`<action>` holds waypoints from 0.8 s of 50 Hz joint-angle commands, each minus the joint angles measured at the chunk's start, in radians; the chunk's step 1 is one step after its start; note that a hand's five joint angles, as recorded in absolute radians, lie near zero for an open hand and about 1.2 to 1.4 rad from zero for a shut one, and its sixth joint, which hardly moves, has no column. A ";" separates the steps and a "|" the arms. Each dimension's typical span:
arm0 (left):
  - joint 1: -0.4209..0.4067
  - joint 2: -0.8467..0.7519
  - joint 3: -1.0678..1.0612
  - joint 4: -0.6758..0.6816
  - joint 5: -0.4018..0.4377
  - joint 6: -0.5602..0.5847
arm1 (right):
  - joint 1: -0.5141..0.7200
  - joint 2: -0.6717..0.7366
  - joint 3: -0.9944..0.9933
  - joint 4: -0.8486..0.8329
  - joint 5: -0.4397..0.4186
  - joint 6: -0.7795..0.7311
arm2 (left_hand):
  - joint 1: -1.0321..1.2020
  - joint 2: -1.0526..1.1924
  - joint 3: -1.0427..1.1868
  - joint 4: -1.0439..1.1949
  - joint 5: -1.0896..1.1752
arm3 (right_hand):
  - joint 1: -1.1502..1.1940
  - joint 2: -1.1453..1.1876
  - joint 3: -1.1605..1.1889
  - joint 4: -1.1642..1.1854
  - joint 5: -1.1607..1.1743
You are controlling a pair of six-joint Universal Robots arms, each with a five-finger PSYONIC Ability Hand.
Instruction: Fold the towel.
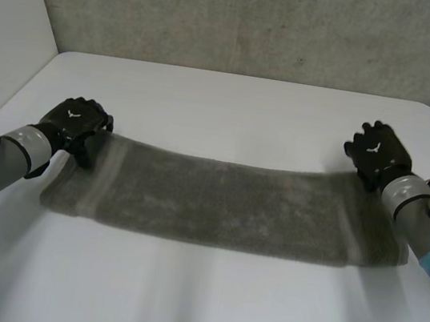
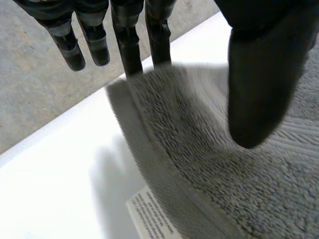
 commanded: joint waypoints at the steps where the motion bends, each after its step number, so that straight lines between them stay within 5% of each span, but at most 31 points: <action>1: 0.000 0.076 -0.020 0.031 -0.017 -0.010 | -0.004 -0.169 0.042 -0.055 0.077 0.087 | -0.197 -0.191 -0.045 -0.056 -0.186 | -0.431 -0.447 -0.033 -0.053 -0.400; 10: 0.006 0.314 -0.183 0.132 -0.015 -0.098 | -0.015 -0.404 0.184 -0.072 0.081 0.282 | -0.197 -0.191 -0.045 -0.056 -0.186 | -0.431 -0.447 -0.033 -0.053 -0.400; 14: 0.004 0.404 -0.278 0.172 -0.007 -0.139 | -0.015 -0.465 0.276 0.050 0.074 0.319 | -0.197 -0.191 -0.045 -0.056 -0.186 | -0.431 -0.447 -0.033 -0.053 -0.400; 22: -0.002 0.576 -0.493 0.269 -0.003 -0.168 | -0.018 -0.452 0.386 0.234 0.063 0.310 | -0.197 -0.191 -0.045 -0.056 -0.186 | -0.431 -0.447 -0.033 -0.053 -0.400; 40: 0.001 0.560 -0.597 0.310 -0.001 -0.173 | -0.100 -0.303 0.466 0.161 0.018 0.250 | -0.197 -0.191 -0.045 -0.056 -0.186 | -0.353 -0.370 -0.033 -0.053 -0.322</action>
